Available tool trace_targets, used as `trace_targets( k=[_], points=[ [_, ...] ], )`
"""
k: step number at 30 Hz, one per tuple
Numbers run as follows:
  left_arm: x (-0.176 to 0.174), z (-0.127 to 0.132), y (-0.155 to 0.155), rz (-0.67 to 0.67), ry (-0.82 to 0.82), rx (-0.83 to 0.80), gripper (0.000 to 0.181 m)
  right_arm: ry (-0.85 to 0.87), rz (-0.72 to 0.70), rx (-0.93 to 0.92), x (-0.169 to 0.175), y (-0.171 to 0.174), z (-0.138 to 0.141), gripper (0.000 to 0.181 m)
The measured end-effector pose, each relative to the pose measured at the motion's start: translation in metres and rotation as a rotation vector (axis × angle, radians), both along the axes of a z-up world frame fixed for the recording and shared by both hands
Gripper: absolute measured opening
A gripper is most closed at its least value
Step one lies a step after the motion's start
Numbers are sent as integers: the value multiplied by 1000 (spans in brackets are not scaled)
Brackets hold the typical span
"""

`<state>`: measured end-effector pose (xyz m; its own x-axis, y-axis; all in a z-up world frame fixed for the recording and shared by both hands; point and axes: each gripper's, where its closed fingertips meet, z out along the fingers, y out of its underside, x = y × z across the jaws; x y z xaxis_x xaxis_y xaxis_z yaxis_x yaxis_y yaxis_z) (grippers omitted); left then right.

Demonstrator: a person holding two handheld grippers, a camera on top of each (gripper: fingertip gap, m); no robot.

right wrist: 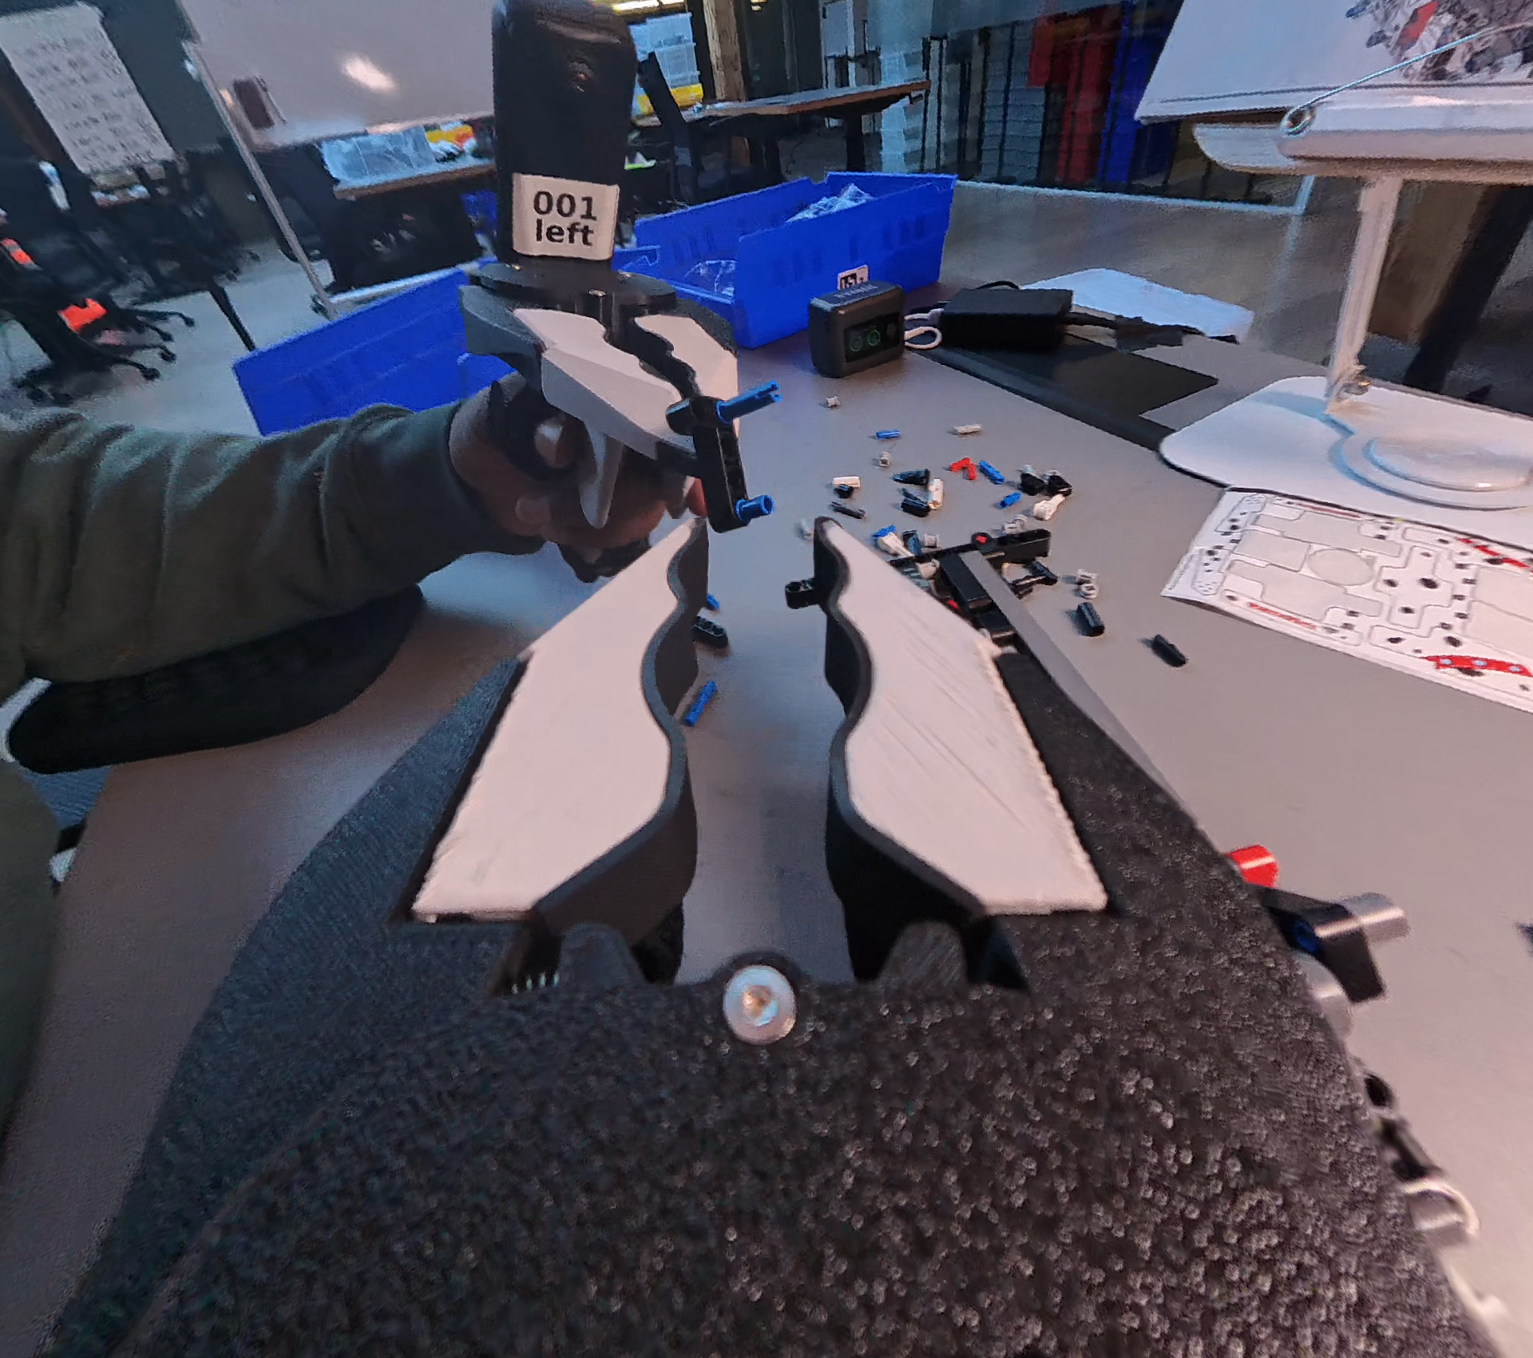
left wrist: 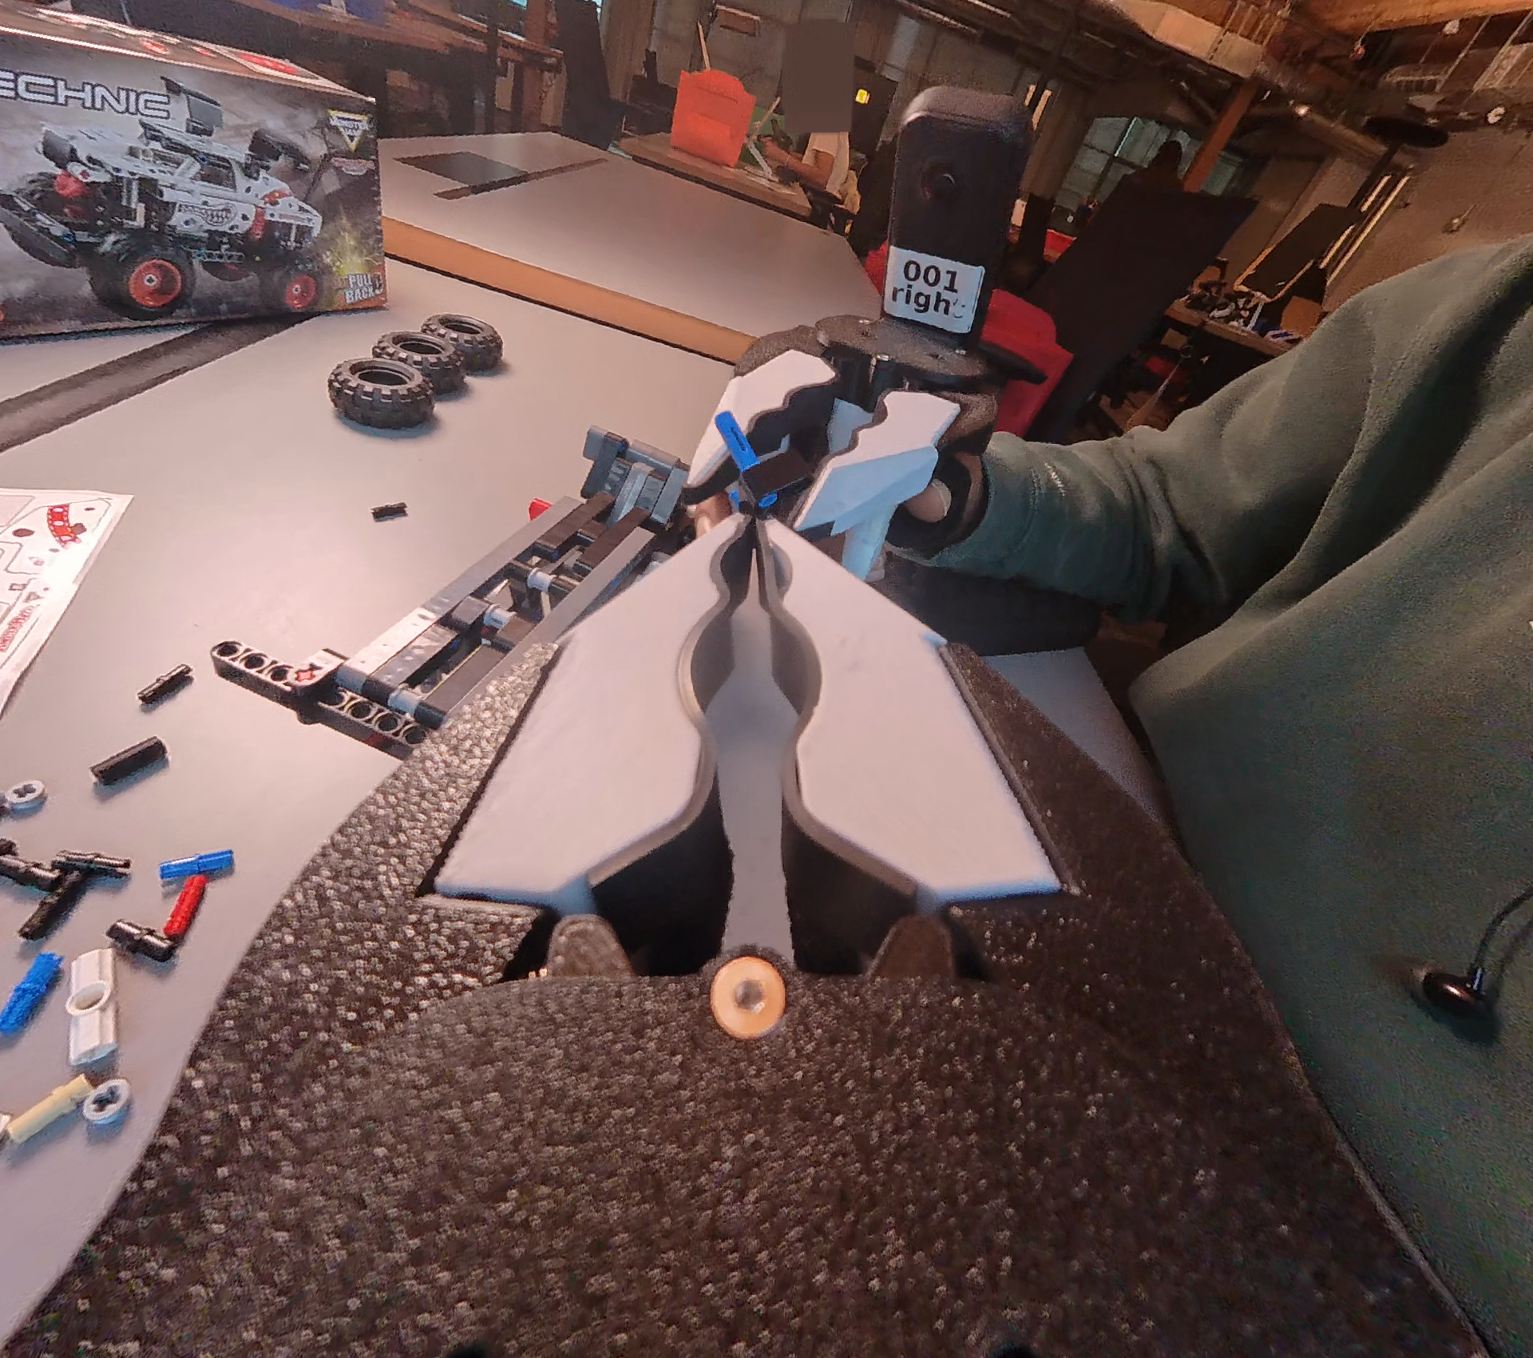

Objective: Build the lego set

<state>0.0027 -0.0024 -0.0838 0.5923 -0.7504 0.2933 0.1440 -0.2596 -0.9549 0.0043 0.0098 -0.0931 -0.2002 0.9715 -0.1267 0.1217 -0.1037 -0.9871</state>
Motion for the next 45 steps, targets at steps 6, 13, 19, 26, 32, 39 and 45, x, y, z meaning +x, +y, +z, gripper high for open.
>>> trace_targets(
  k=[6, 13, 19, 26, 32, 39, 45],
  points=[
    [4, -6, 1, -22, -42, -51, 0, -31, -141, 536, -7, 0, -7, 33],
    [15, -46, -13, -40, 231, -128, 3, -230, 40, 610, 6, -16, -42, 16],
    [22, -44, -30, -7, 368, -2, 24, -351, 262, 438, 19, -41, -59, 16],
    [20, -58, -43, -7, 477, -9, 14, -405, 352, 424, 18, -54, -65, 16],
    [13, -58, -42, 68, 484, -9, 9, -431, 324, 479, 12, -50, -63, 16],
    [8, -56, -43, 117, 473, -17, 9, -453, 311, 526, 7, -49, -64, 16],
    [6, -48, -46, 125, 405, -6, 8, -408, 296, 516, 4, -51, -52, 16]
  ],
)
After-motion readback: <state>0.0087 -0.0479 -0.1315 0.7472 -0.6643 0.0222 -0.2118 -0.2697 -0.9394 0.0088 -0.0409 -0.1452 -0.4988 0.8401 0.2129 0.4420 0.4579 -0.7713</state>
